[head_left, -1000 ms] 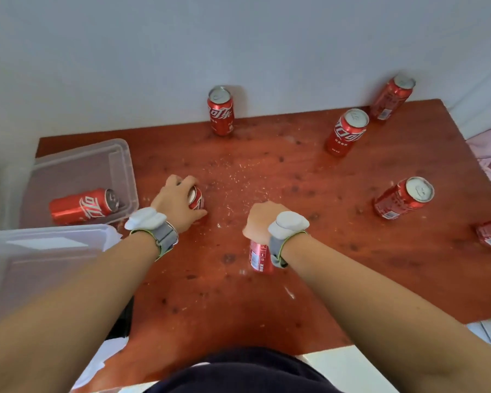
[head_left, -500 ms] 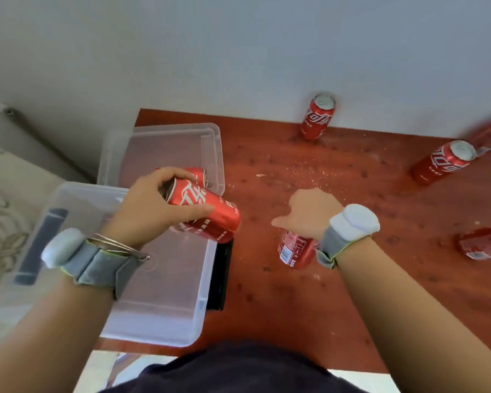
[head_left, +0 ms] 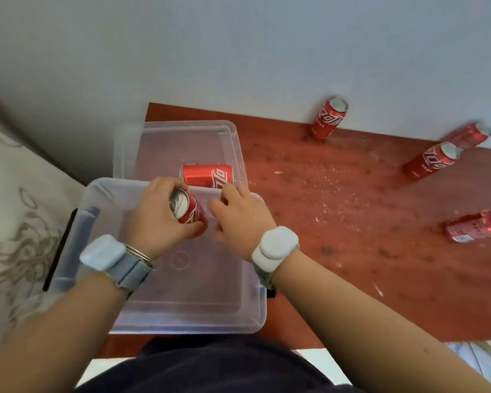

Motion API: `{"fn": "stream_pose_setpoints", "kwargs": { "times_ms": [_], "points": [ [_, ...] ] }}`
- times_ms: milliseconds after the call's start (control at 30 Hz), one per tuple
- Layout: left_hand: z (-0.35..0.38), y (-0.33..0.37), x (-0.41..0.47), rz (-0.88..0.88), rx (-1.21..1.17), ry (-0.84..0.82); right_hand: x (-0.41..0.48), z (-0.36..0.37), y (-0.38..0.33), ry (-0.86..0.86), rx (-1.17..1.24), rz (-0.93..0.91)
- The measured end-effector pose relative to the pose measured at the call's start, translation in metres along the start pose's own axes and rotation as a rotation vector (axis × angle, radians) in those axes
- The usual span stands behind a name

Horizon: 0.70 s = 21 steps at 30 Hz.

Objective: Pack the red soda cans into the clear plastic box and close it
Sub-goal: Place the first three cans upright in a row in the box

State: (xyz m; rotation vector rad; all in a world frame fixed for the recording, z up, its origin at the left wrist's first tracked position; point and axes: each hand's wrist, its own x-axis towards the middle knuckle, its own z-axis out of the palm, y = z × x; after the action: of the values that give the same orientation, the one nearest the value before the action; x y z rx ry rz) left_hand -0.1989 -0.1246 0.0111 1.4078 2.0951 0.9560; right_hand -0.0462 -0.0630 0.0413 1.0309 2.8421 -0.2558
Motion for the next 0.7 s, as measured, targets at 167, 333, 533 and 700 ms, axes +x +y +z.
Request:
{"fn": "stream_pose_setpoints", "kwargs": {
  "times_ms": [167,333,533,700],
  "points": [
    [0.013,-0.02,-0.009,0.025,0.168,0.001,0.0,0.026,-0.001,-0.12,-0.116,-0.015],
    [0.01,-0.032,-0.012,0.002,0.15,-0.085,0.004,0.028,0.008,-0.147,-0.115,-0.021],
    [0.019,-0.025,-0.014,0.036,0.054,-0.066,-0.015,0.017,0.019,0.118,0.003,0.056],
    [0.033,-0.013,-0.009,0.205,0.182,-0.222,-0.02,0.031,0.03,0.167,0.28,0.33]
  ]
}}
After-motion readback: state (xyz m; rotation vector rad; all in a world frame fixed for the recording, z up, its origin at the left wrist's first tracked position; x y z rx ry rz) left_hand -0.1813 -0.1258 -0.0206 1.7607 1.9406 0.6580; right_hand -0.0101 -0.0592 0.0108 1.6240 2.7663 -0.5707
